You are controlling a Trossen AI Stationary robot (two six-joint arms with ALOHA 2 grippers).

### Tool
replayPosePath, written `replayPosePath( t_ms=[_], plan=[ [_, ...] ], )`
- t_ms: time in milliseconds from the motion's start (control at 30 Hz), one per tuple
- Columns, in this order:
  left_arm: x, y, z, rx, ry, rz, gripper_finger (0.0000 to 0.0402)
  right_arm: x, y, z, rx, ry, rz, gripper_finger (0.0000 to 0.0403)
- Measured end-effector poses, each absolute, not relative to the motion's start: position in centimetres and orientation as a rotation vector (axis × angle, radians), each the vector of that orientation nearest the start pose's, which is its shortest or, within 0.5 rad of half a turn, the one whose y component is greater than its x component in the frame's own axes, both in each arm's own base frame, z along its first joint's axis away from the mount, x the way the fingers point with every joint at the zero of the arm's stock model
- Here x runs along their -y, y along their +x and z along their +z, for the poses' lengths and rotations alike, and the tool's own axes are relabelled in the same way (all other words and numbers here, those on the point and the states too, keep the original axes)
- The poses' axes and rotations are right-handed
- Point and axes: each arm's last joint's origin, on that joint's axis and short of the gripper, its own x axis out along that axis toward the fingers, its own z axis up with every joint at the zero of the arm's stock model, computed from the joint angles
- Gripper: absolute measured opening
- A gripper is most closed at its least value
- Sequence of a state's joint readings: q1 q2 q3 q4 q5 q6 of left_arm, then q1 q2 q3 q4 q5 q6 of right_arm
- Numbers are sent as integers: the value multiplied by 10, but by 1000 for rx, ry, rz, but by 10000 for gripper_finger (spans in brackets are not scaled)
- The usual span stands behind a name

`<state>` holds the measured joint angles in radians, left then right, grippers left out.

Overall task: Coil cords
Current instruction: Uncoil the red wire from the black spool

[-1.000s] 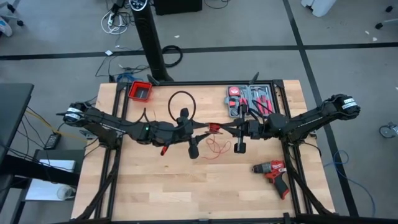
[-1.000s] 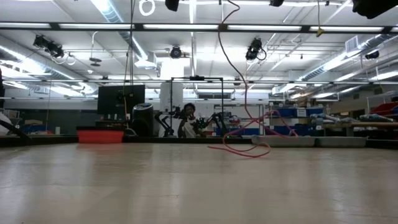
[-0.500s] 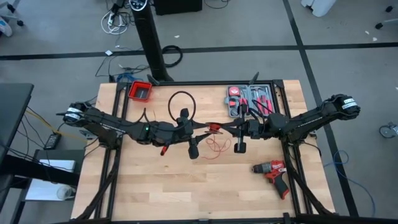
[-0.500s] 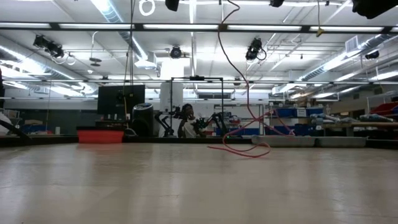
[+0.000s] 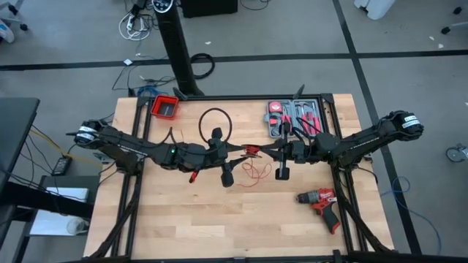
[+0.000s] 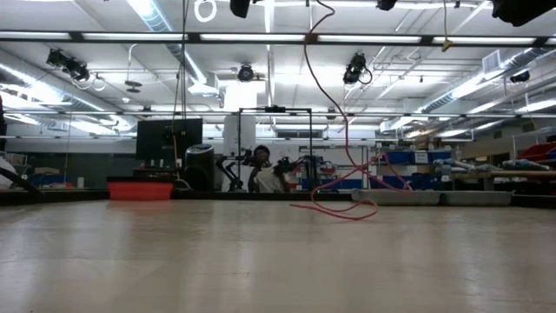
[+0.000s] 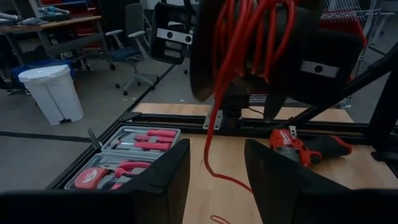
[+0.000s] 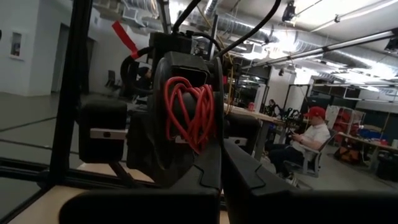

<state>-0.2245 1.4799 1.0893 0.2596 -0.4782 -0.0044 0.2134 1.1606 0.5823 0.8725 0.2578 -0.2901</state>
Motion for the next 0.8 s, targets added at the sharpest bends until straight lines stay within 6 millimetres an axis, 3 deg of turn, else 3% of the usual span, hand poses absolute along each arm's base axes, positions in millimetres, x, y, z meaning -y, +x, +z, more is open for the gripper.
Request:
replayPosePath(
  t_ms=[267, 367, 533, 800],
  plan=[
    [62, 332, 316, -123, 42, 281, 146, -45, 241, 289, 271, -221, -84, 0],
    [61, 332, 316, -121, 40, 302, 113, -45, 241, 289, 266, -222, -84, 0],
    [60, 332, 316, -122, 39, 313, 15, -45, 241, 288, 263, -223, -83, 0],
    [59, 330, 313, -182, 71, 356, 2, -45, 241, 288, 254, -234, -82, 0]
  ],
)
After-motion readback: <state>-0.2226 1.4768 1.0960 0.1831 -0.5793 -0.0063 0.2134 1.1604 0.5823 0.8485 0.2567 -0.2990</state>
